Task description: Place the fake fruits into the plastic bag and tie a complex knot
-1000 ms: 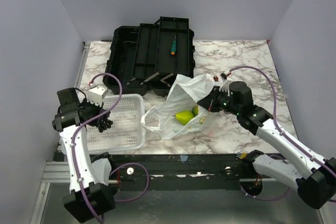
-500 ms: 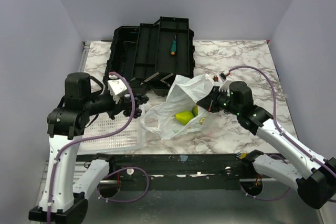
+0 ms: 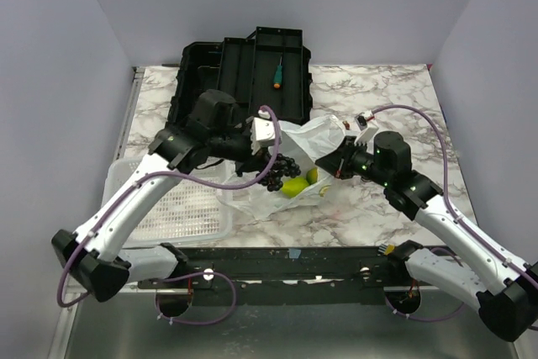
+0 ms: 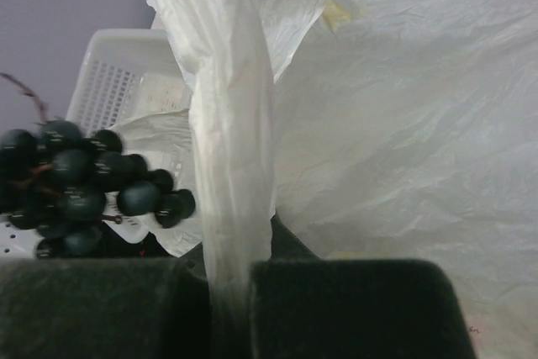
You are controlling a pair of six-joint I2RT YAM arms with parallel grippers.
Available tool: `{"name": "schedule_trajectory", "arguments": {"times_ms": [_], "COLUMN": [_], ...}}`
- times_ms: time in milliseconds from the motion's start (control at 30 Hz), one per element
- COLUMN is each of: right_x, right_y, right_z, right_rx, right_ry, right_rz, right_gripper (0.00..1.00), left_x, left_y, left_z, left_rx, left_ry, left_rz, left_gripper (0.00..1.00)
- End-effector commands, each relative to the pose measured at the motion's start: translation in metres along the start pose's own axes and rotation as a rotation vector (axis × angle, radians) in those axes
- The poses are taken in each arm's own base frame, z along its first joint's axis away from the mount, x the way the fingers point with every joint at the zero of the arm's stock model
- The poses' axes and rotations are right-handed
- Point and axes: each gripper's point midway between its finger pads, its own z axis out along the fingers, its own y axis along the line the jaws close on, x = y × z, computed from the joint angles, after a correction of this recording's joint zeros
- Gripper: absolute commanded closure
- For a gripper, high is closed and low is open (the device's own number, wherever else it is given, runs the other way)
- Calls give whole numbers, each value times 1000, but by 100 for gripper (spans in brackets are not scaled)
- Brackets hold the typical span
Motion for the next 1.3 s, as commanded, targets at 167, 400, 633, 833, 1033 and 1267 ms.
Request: {"name": "schedule_trajectory", "arguments": {"times_ms": [167,400,633,833,1033,1267], "right_x": [-22,-41,-53,-55,-47,-47], "right_y": [33,40,40,12,4,3], "right_z": [-15,-13,-15,-25,-30,-33], "right_rx": [-119,-113,-87,68,90,98], "right_ry": [-57,-94,-122,-147,-136,-130], "right_rz": [-17,-8,0,-47,-72,-108], "right_gripper": [99,99,99,99,99,99], "left_x": [-24,-44,-47,-15,-4,-29], "left_y": [78,105,107,81,45,48], "left_z": [77,127,163,166,162,199], "left_rx": [-115,-209,-189,-102,27,8], "left_ry": [-136,-290,-384,-334,-315,-373], "left_rz": [98,299,400,324,215,238], "left_gripper": [100,100,100,100,100,100]}}
